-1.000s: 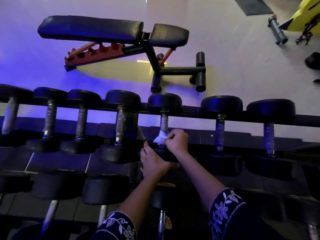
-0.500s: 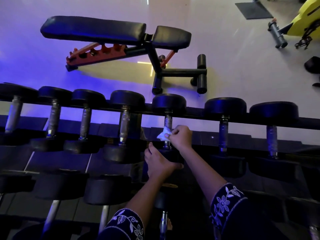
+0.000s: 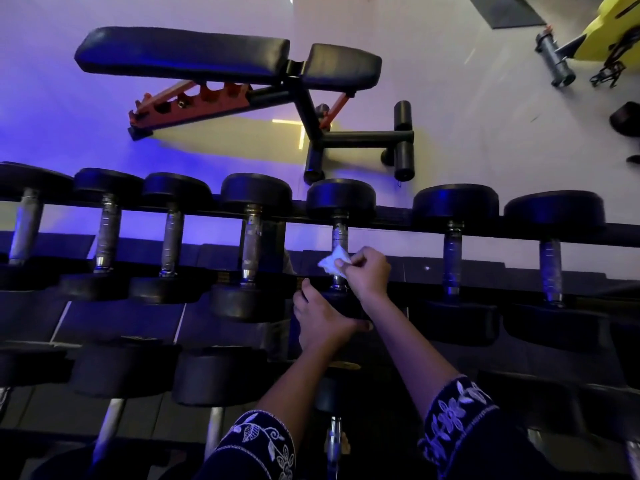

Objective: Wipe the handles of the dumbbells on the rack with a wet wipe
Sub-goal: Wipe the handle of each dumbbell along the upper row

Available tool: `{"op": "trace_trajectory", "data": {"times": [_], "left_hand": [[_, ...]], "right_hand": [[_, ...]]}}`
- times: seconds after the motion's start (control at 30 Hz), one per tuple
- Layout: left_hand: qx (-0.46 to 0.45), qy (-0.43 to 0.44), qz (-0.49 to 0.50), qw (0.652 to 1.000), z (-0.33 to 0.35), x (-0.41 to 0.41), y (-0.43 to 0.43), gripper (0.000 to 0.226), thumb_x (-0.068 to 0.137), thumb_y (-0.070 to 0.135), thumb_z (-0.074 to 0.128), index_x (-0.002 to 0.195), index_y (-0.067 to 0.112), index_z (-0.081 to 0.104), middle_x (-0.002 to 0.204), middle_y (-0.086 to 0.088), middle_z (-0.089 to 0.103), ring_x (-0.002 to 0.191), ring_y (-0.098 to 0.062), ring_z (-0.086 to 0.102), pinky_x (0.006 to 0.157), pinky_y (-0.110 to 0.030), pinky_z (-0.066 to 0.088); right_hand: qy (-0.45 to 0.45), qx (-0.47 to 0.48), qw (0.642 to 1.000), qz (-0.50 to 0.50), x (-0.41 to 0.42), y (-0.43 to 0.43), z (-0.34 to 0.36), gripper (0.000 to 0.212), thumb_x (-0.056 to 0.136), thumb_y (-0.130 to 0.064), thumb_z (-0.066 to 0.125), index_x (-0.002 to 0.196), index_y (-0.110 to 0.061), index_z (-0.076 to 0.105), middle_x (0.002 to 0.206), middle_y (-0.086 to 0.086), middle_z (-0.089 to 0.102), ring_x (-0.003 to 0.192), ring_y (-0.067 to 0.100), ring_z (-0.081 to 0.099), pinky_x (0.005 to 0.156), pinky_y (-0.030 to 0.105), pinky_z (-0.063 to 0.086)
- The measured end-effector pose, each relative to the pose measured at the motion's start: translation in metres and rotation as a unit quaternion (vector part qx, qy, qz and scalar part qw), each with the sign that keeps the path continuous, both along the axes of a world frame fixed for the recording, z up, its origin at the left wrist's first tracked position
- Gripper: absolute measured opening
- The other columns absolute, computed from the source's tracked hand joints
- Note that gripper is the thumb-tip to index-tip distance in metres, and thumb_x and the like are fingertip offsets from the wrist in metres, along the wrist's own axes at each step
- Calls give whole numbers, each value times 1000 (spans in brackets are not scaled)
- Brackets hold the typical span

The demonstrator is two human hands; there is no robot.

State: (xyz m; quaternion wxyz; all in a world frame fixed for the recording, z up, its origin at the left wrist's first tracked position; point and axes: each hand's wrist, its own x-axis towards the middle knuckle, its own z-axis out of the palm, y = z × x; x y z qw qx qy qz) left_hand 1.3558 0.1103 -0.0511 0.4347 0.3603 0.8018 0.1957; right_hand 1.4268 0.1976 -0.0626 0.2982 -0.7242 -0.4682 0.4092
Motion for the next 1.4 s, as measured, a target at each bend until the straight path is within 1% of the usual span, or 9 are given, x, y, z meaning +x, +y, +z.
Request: {"op": "trace_trajectory", "data": {"times": [0.13,0.4,0.57,0.63,0.83,0.97,1.13,1.27,1.4], "left_hand": [[-8,6,-7,1000,0,0,1,141,46,41,94,151,19,3,156,-6,12,145,-26,14,103,-49,39],[-12,19,-13,1000,1,-1,0,144,43,43,95,151,20,2,156,-7,15,145,-27,17,102,-50,40],[-9,1,-7,1000,-2,-1,0,144,40,48,93,149,22,4,155,-3,14,145,-24,19,102,-51,40],[-12,2,-3,1000,-2,-1,0,144,39,51,92,149,22,4,156,-2,13,146,-23,19,100,-50,40],[-13,15,-7,1000,-1,0,0,143,39,48,93,149,23,5,154,-3,15,144,-24,19,99,-50,42],[-15,22,-9,1000,1,1,1,141,41,46,94,149,22,6,154,-3,16,144,-24,19,100,-50,42],[-14,21,-8,1000,-3,0,1,141,39,48,93,148,22,7,153,-4,18,143,-25,22,98,-50,43],[-13,27,-13,999,-2,0,1,142,39,48,93,148,21,8,153,-5,18,143,-25,22,100,-50,42],[-7,24,-18,1000,-4,-3,1,142,39,47,94,149,20,8,152,-6,20,142,-26,23,102,-48,41]], "right_hand": [[-14,-24,999,26,11,12,5,25,67,-9,81,61,-11,57,56,-6,52,52,5,45,54,20,37],[-40,26,998,-35,6,46,5,5,77,-11,71,79,-7,69,77,10,69,74,25,61,66,31,48],[-23,13,997,74,-7,2,2,23,90,-10,49,99,-6,70,72,5,60,57,14,49,51,22,35],[-29,18,992,122,-1,-11,0,29,92,-11,45,107,-12,71,77,1,63,60,14,52,54,19,38],[-86,68,987,115,1,13,7,13,77,-4,64,78,-7,77,78,5,73,67,11,63,56,16,42],[-7,43,999,12,8,30,8,15,69,-4,79,84,-5,77,80,8,74,73,12,65,61,8,44],[-24,36,999,26,7,-8,1,12,70,-5,78,82,-6,77,79,5,74,72,9,65,68,16,48],[6,42,999,-21,1,40,12,9,72,-6,77,81,-4,76,79,9,73,73,13,63,74,26,53],[35,3,999,-12,1,58,13,7,73,-7,76,80,-6,74,74,3,68,70,11,62,65,23,50]]}}
